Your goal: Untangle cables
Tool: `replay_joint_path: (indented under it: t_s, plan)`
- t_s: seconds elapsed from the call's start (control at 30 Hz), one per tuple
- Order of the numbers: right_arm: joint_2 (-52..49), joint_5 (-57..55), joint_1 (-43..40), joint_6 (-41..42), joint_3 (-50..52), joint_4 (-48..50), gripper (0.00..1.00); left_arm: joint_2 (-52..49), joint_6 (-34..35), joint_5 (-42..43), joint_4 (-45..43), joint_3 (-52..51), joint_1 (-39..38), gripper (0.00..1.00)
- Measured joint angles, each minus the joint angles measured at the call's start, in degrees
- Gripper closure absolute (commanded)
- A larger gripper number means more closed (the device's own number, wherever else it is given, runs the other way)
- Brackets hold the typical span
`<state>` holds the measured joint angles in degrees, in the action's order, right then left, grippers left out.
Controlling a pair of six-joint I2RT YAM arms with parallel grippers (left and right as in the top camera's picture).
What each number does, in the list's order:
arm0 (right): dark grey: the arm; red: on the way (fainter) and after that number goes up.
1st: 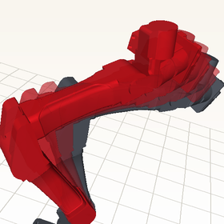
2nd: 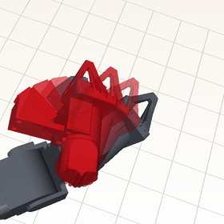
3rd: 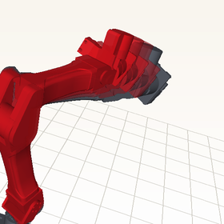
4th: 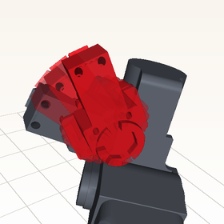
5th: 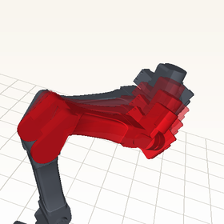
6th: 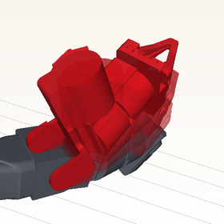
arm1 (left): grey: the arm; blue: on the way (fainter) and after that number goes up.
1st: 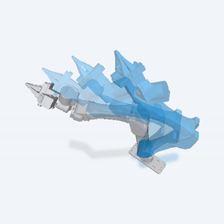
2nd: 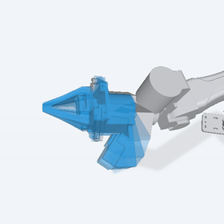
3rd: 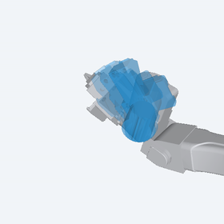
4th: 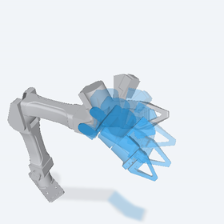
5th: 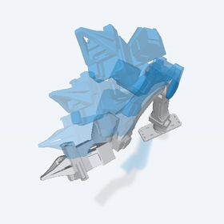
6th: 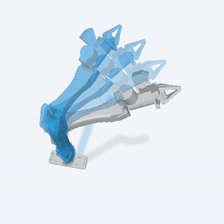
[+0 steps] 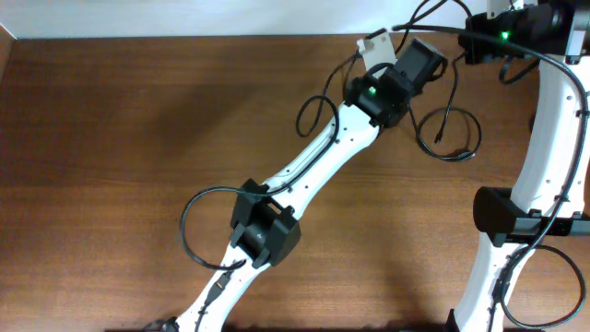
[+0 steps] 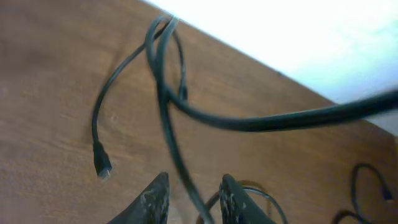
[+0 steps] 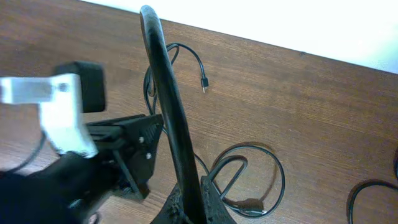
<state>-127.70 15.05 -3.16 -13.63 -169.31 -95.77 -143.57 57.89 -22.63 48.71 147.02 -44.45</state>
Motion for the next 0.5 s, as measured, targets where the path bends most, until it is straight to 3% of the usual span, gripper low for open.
replay_joint_path:
  t_s: [0.1,0.2,0.23,0.27,0.37,0.43,0.5]
  plan:
    - [0.0,0.0,0.0,0.0,0.0,0.0,0.96,-1.4,3.0,0.0,-0.2,0.0,0.0,0.69]
    - [0.0,0.0,0.0,0.0,0.0,0.0,0.96,-1.8,3.8,0.1,0.0,0.0,0.0,0.76]
    - [0.0,0.0,0.0,0.0,0.0,0.0,0.96,-2.3,3.9,0.1,-0.1,0.0,0.0,0.81]
    - [0.0,0.0,0.0,0.1,0.0,0.0,0.96,-2.6,3.9,0.1,-0.1,0.0,0.0,1.00]
    - [0.0,0.0,0.0,0.1,0.0,0.0,0.96,-2.7,3.5,0.1,-0.2,0.0,0.0,1.00]
    - [0.0,0.0,0.0,0.1,0.0,0.0,0.96,-2.7,-0.5,0.1,-0.3,0.4,0.0,1.00]
    - [0.0,0.0,0.0,0.1,0.0,0.0,0.96,-2.9,-6.9,0.5,5.7,5.7,0.1,1.00]
